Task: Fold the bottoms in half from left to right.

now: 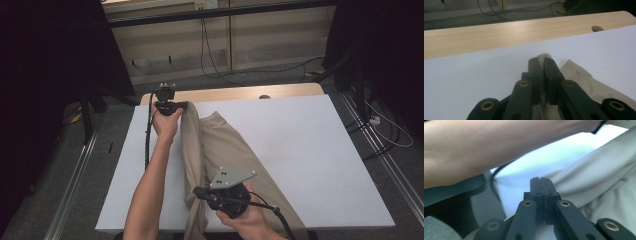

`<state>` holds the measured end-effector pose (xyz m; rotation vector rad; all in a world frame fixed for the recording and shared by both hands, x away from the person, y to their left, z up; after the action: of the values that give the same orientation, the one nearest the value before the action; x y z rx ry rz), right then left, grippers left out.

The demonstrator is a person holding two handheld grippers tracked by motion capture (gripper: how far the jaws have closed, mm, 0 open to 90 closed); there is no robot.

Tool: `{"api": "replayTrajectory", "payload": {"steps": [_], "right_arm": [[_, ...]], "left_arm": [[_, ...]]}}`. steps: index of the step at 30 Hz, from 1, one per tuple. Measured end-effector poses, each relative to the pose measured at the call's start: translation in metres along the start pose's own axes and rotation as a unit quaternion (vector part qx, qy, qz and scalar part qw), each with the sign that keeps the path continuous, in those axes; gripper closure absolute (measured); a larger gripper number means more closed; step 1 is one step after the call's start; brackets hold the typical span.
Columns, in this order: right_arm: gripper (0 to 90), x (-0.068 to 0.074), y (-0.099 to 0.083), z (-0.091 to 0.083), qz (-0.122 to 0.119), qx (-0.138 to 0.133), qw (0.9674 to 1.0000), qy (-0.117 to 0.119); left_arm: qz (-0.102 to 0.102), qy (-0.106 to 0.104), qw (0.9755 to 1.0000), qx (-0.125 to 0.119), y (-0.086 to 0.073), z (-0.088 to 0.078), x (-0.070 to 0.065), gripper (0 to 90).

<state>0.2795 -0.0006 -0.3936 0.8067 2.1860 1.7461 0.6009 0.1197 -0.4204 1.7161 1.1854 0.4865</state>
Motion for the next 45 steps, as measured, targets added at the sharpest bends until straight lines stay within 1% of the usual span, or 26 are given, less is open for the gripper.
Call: {"api": "replayTrajectory", "payload": {"steps": [2, 4, 7, 8, 9, 11, 12, 14, 16, 19, 21, 23, 24, 25, 27, 28, 29, 33, 38, 40, 42, 44, 45], "right_arm": [[90.0, -0.006, -0.004, -0.004, 0.004, 0.002, 1.0, -0.006], [90.0, -0.011, -0.008, -0.01, 0.006, 0.001, 0.9999, -0.012], [90.0, -0.018, -0.013, -0.02, 0.013, -0.006, 0.9998, -0.015], [90.0, -0.021, -0.014, -0.023, 0.01, -0.006, 0.9997, -0.02], [89.9, -0.023, -0.015, -0.026, 0.011, -0.007, 0.9996, -0.025], [90.0, -0.028, -0.017, -0.033, 0.017, -0.008, 0.9994, -0.031], [90.0, -0.029, -0.018, -0.037, 0.016, -0.008, 0.9992, -0.034], [89.9, -0.033, -0.023, -0.044, 0.018, -0.004, 0.9991, -0.039], [89.9, -0.037, -0.03, -0.049, 0.019, 0.0, 0.9988, -0.045], [89.9, -0.043, -0.037, -0.053, 0.023, 0.006, 0.9982, -0.055], [89.9, -0.044, -0.039, -0.056, 0.019, 0.009, 0.9981, -0.059], [89.9, -0.047, -0.041, -0.06, 0.022, 0.011, 0.9977, -0.063], [89.9, -0.049, -0.043, -0.063, 0.021, 0.012, 0.9976, -0.065], [89.9, -0.051, -0.046, -0.065, 0.024, 0.014, 0.9973, -0.068], [89.8, -0.055, -0.051, -0.07, 0.029, 0.019, 0.9969, -0.071], [89.8, -0.057, -0.054, -0.073, 0.029, 0.021, 0.9966, -0.074], [89.9, -0.059, -0.056, -0.076, 0.029, 0.024, 0.9963, -0.077], [89.8, -0.067, -0.063, -0.088, 0.034, 0.03, 0.9946, -0.093], [89.8, -0.077, -0.074, -0.097, 0.038, 0.043, 0.9924, -0.108], [89.8, -0.08, -0.077, -0.1, 0.038, 0.05, 0.9916, -0.113], [89.7, -0.084, -0.08, -0.103, 0.037, 0.053, 0.9907, -0.12], [89.7, -0.088, -0.082, -0.106, 0.042, 0.056, 0.9895, -0.126], [89.7, -0.09, -0.083, -0.106, 0.04, 0.058, 0.9891, -0.129]], "left_arm": [[0.0, -0.006, 1.0, 0.002, -0.003, 0.005, -0.005, 85.2], [0.007, -0.008, 0.9999, 0.005, -0.006, 0.01, -0.01, 84.7], [0.004, -0.011, 0.9999, 0.008, -0.008, 0.016, -0.015, 84.8], [0.003, -0.013, 0.9999, 0.007, -0.008, 0.019, -0.018, 84.7], [0.006, -0.013, 0.9998, 0.011, -0.009, 0.021, -0.02, 84.7], [0.007, -0.016, 0.9998, 0.013, -0.01, 0.025, -0.025, 84.7], [0.007, -0.017, 0.9998, 0.013, -0.011, 0.026, -0.027, 84.7], [0.013, -0.017, 0.9997, 0.015, -0.012, 0.03, -0.031, 84.7], [0.024, -0.014, 0.9994, 0.019, -0.014, 0.034, -0.033, 84.3], [0.022, -0.015, 0.9993, 0.024, -0.02, 0.04, -0.035, 83.9], [0.027, -0.018, 0.9991, 0.028, -0.022, 0.043, -0.039, 83.8], [0.026, -0.023, 0.999, 0.029, -0.024, 0.046, -0.041, 83.8], [0.029, -0.023, 0.9988, 0.031, -0.025, 0.047, -0.042, 83.8], [0.026, -0.024, 0.9989, 0.032, -0.025, 0.048, -0.043, 83.8], [0.026, -0.024, 0.9987, 0.036, -0.027, 0.05, -0.043, 83.8], [0.026, -0.022, 0.9987, 0.037, -0.028, 0.052, -0.044, 83.7], [0.029, -0.022, 0.9986, 0.039, -0.029, 0.052, -0.044, 83.4], [0.032, -0.022, 0.9983, 0.044, -0.032, 0.056, -0.046, 82.7], [0.037, -0.024, 0.998, 0.044, -0.036, 0.062, -0.051, 81.0], [0.037, -0.024, 0.9982, 0.042, -0.037, 0.065, -0.053, 80.4], [0.042, -0.027, 0.998, 0.038, -0.038, 0.069, -0.054, 79.4], [0.034, -0.03, 0.9984, 0.035, -0.04, 0.072, -0.055, 77.4], [0.035, -0.031, 0.9982, 0.037, -0.041, 0.074, -0.056, 76.5]]}}
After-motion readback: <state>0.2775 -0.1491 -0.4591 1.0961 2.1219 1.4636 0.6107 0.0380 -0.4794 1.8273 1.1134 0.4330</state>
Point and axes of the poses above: each handheld gripper's, and its own axes: z roughly forward along the jaws, y roughly out of its top, x roughly to its left, the point moved 6 cm from there along z, roughly forward along the jaws, and after that the axes turned 12 degrees about -x, right-handed, at the moved point
